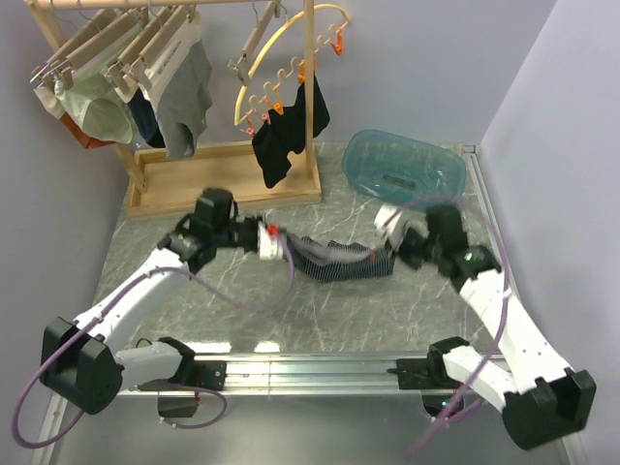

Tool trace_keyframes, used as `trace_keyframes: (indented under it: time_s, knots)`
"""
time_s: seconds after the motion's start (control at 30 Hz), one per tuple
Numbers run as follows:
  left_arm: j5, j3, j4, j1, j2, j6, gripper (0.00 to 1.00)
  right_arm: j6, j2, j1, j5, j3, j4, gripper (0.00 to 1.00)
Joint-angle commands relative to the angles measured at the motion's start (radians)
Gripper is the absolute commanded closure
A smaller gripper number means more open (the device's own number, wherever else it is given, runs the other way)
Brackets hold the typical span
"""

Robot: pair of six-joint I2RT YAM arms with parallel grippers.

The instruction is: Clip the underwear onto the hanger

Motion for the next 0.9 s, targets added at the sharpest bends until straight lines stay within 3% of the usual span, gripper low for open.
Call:
trace_keyframes:
  time_s: [0.0,0.17,0.3,0.5,0.73,0.87]
  knots:
    - [-0.065,0.2,-0.009,0.034,0.057,-0.45,1.0,0.072,0.099,-0.116,-0.117,0.23,0.044,1.0]
    - [-0.137,0.357,-0.084,0.075,0.104,-0.633,1.0,0.138,0.156,-0.188,-0.171,0.431,0.016,1.0]
    - [-0.176,0.425,-0.16,0.079,0.089,-0.731,1.0,0.158,0.125,-0.194,-0.177,0.463,-0.012,1.0]
    - [-0.125,0.379,-0.278,0.079,-0.067,-0.81,1.0,0.097,-0.026,-0.194,-0.222,0.407,-0.139,1.0]
    - [0.068,0.274,-0.445,0.025,-0.3,-0.857,1.0,-0.026,-0.214,-0.182,-0.347,0.348,-0.395,1.0]
    - [0.071,0.225,-0.498,-0.001,-0.35,-0.9,1.0,0.02,-0.243,-0.171,-0.389,0.284,-0.42,1.0]
